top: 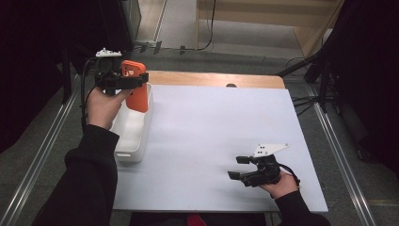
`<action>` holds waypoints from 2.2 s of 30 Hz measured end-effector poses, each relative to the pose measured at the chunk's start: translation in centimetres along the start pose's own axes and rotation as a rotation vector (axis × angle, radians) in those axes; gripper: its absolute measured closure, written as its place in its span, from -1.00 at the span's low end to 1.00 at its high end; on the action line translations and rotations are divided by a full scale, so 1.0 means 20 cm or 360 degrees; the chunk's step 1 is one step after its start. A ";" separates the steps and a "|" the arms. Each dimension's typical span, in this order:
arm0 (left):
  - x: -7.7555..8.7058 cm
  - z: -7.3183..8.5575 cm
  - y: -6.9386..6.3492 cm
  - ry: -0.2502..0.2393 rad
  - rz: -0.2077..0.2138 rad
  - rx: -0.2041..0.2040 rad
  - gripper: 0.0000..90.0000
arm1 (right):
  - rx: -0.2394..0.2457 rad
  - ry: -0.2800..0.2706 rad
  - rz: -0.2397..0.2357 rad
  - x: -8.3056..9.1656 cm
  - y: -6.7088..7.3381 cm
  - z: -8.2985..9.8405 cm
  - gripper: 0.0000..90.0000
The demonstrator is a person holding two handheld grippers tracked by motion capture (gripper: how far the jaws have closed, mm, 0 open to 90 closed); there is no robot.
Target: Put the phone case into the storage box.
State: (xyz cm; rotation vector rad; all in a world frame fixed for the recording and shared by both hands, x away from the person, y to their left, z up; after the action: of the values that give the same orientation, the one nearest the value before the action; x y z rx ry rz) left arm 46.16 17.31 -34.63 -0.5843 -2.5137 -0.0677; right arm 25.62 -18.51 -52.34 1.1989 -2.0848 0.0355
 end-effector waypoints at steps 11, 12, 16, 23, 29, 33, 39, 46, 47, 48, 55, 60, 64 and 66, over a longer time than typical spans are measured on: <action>-0.08 -0.03 0.08 -0.0031 -0.0094 0.0049 -0.65 | -0.0001 -0.0004 0.0000 0.01 0.00 0.00 -0.40; -0.09 -0.03 0.08 -0.0034 -0.0102 0.0054 -0.65 | -0.0003 -0.0001 -0.0002 0.00 0.00 0.00 -0.40; -0.10 -0.03 0.11 -0.0051 -0.0142 0.0065 -0.65 | 0.0002 -0.0001 -0.0001 0.00 0.00 0.00 -0.40; -0.17 -0.03 0.13 -0.0057 -0.0173 0.0081 -0.65 | 0.0000 -0.0017 0.0004 0.01 0.00 0.00 -0.40; -0.23 -0.03 0.14 -0.0067 -0.0214 0.0087 -0.65 | 0.0001 -0.0024 0.0002 0.01 0.00 0.00 -0.40; -0.26 -0.04 0.16 -0.0076 -0.0224 0.0131 -0.65 | 0.0000 -0.0026 -0.0001 0.02 0.00 0.00 -0.40; -0.31 -0.04 0.20 -0.0088 -0.0284 0.0159 -0.65 | -0.0001 -0.0032 -0.0003 0.02 0.00 0.00 -0.40; -0.36 -0.02 0.22 -0.0078 -0.0335 0.0164 -0.66 | -0.0006 -0.0031 -0.0003 0.02 0.01 0.00 -0.40; -0.37 -0.02 0.22 -0.0074 -0.0354 0.0152 -0.66 | -0.0006 -0.0031 -0.0003 0.02 0.01 0.00 -0.40; -0.38 -0.01 0.23 -0.0073 -0.0365 0.0147 -0.66 | -0.0006 -0.0031 -0.0005 0.02 0.01 0.00 -0.40; -0.44 0.02 0.24 -0.0034 -0.0387 0.0160 -0.66 | -0.0005 -0.0035 -0.0008 0.02 0.01 0.00 -0.40; -0.47 0.04 0.23 -0.0009 -0.0383 0.0161 -0.66 | -0.0011 -0.0036 -0.0012 0.02 0.01 0.00 -0.40; -0.49 0.06 0.24 0.0003 -0.0377 0.0180 -0.66 | -0.0006 -0.0035 -0.0013 0.02 0.01 0.00 -0.40; -0.50 0.07 0.25 0.0003 -0.0380 0.0178 -0.66 | -0.0005 -0.0034 -0.0012 0.02 0.01 0.00 -0.40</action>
State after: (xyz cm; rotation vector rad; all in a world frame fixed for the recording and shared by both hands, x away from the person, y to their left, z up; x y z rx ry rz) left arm 55.02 18.13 -41.40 -0.2375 -2.5547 -0.0159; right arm 25.37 -18.75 -52.04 1.2104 -2.0977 0.0160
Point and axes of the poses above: each handheld gripper's, and its own axes: x roughly backward along the jaws, z roughly out of its underside, y roughly to its left, the point moved 6 cm from there along -x, roughly forward along the jaws, and after that the axes turned 2 degrees about -z, right-handed, at the moved point
